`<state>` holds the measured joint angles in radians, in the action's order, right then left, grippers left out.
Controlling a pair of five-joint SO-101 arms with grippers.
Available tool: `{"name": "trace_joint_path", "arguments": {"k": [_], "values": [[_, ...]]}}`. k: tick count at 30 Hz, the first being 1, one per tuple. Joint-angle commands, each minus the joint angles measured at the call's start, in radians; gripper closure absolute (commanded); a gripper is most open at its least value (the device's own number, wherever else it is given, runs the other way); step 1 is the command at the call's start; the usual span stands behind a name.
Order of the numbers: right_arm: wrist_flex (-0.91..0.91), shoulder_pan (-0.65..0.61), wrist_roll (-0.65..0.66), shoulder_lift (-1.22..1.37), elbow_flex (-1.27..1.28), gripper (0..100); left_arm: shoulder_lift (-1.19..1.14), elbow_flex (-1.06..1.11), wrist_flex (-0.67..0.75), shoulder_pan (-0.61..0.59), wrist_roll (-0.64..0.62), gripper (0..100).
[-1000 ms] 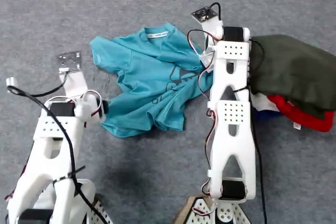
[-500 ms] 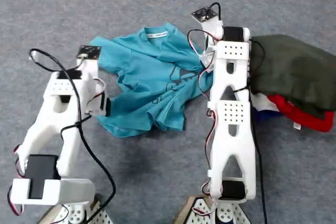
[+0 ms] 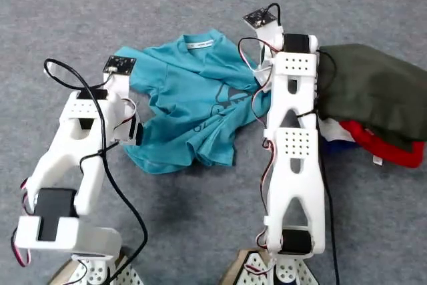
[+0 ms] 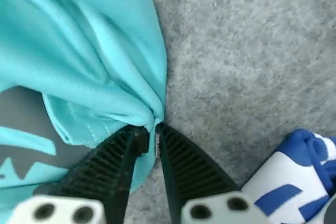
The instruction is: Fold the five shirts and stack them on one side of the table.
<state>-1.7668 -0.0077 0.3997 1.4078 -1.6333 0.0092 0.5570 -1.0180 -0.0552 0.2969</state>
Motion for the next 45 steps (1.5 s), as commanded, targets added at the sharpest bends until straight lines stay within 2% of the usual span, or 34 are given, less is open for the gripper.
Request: {"name": "trace_joint_path", "arguments": {"k": [1,6,11,18,22,30,33,36,45], "values": [[0.015,0.001,-0.006,0.002,-0.033,99.5,-0.058,-0.035,0.012,-0.006,0.009,83],[0.015,-0.001,-0.006,0.002,-0.033,99.5,-0.130,-0.103,-0.025,-0.018,0.005,83],[0.015,-0.001,-0.006,0.002,-0.033,99.5,-0.157,-0.135,-0.043,-0.018,0.003,99],[0.015,-0.001,-0.006,0.002,-0.033,99.5,-0.147,-0.137,-0.048,-0.026,-0.055,98],[0.002,-0.005,0.052,-0.004,-0.033,99.5,-0.074,-0.183,-0.173,-0.055,-0.051,98],[-0.025,0.010,0.118,-0.157,0.004,99.5,0.209,-0.307,-0.445,-0.331,0.209,98],[-0.025,0.007,0.158,-0.274,0.162,99.5,0.272,-0.305,-0.480,-0.430,0.293,98],[-0.023,-0.008,0.198,-0.438,0.430,99.5,0.277,-0.304,-0.485,-0.497,0.334,98],[-0.017,-0.119,0.302,-1.087,1.280,99.5,0.259,-0.315,-0.468,-0.555,0.466,98]]}}
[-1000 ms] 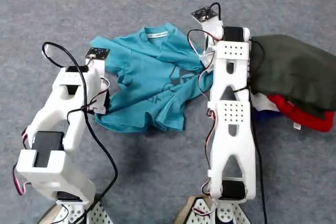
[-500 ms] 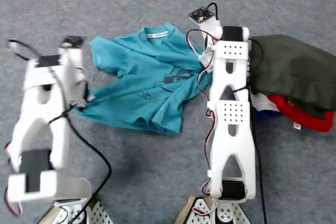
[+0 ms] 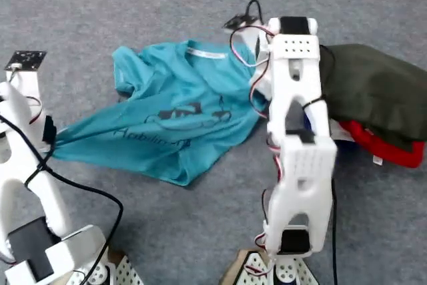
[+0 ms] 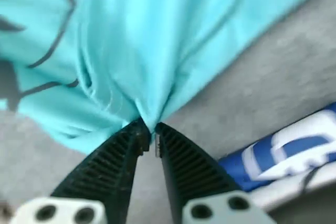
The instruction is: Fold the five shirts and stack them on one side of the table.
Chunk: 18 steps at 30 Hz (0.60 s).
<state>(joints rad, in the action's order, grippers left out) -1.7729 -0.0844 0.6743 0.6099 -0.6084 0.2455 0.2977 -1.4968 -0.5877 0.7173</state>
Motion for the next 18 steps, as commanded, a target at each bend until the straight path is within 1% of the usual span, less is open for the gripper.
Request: {"name": "trace_joint_path", "arguments": {"k": [1,3,8,15,17,18], "values": [[-0.006,-0.056,0.032,-0.358,0.338,99.5,0.022,-0.055,0.015,-0.026,0.060,98],[0.000,-0.071,0.037,-0.489,0.489,99.5,0.022,-0.066,0.015,-0.041,0.083,98],[0.006,-0.088,0.117,-0.776,0.805,99.5,0.005,-0.161,0.014,-0.080,0.094,98],[-0.014,-0.093,0.184,-1.086,1.041,99.0,-0.022,-0.273,0.009,-0.110,0.074,98],[-0.014,-0.113,0.209,-1.167,1.089,94.5,-0.030,-0.288,0.009,-0.112,0.061,98],[-0.014,-0.130,0.212,-1.208,1.104,90.2,-0.035,-0.295,0.009,-0.112,0.055,98]]}}
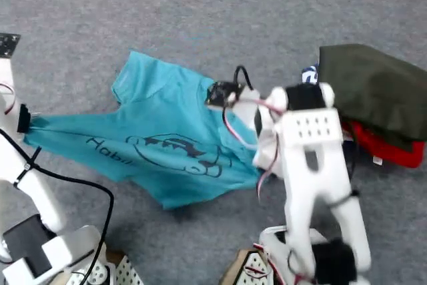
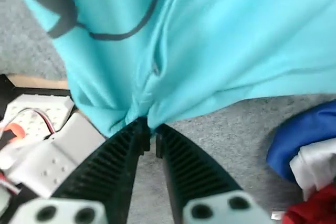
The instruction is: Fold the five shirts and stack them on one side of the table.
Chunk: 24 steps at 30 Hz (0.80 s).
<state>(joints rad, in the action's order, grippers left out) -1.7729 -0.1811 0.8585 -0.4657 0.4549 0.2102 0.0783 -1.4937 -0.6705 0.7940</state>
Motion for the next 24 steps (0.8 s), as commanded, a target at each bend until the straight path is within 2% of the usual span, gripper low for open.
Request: {"name": "trace_joint_path", "arguments": {"k": [1,4,7,11,18,24], "values": [[-0.014,-0.054,0.028,-0.173,0.045,85.2,-0.001,-0.081,0.006,-0.031,-0.029,98],[-0.014,-0.110,0.028,-0.275,-0.004,75.4,-0.005,-0.092,0.006,-0.034,-0.034,98],[-0.014,-0.140,0.026,-0.294,-0.114,75.3,-0.004,-0.092,0.006,-0.034,-0.032,98],[0.012,-0.142,0.020,-0.191,-0.266,75.2,-0.002,-0.084,0.005,-0.029,-0.032,98],[0.276,-0.189,-0.158,0.332,-0.545,75.3,-0.005,-0.015,0.006,-0.012,-0.034,98],[0.290,-0.226,-0.267,0.871,-1.004,75.3,0.001,0.077,0.012,0.041,-0.087,98]]}}
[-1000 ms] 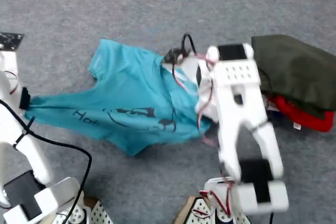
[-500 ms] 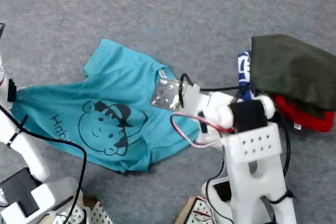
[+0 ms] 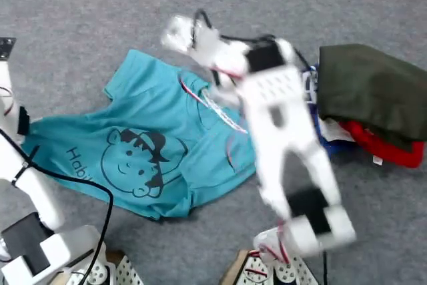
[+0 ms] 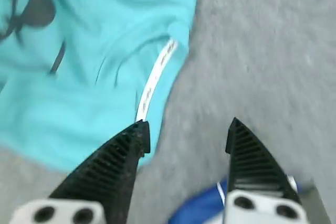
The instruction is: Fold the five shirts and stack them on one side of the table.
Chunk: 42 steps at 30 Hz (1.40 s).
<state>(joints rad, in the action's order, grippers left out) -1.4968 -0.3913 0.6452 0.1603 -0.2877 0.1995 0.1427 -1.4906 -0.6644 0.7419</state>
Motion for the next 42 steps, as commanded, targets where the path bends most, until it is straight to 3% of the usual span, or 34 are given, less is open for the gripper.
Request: {"name": "trace_joint_path", "arguments": {"k": [1,5,11,17,19,23,28,34,42], "values": [[0.006,-0.015,-0.074,0.328,-0.346,75.3,0.013,0.017,0.009,0.043,-0.046,98],[-0.021,-0.015,-0.130,0.624,-0.680,75.3,0.007,0.034,0.034,0.094,-0.097,98],[-0.035,-0.021,-0.167,0.997,-1.087,75.3,0.010,0.180,0.186,0.173,-0.201,98],[-0.087,-0.018,-0.184,1.210,-1.293,75.4,0.008,0.276,0.299,0.192,-0.213,98],[-0.100,-0.016,-0.184,1.221,-1.322,80.3,0.005,0.282,0.301,0.190,-0.213,98],[-0.149,-0.018,-0.181,1.216,-1.336,99.5,0.005,0.282,0.302,0.189,-0.212,98],[-0.284,-0.010,-0.176,1.182,-1.342,99.6,0.004,0.287,0.318,0.189,-0.210,98],[-0.293,0.073,-0.172,1.087,-1.287,99.6,0.004,0.328,0.361,0.187,-0.210,98],[-0.292,0.194,-0.135,0.751,-0.707,99.6,0.004,0.328,0.325,0.187,-0.175,98]]}}
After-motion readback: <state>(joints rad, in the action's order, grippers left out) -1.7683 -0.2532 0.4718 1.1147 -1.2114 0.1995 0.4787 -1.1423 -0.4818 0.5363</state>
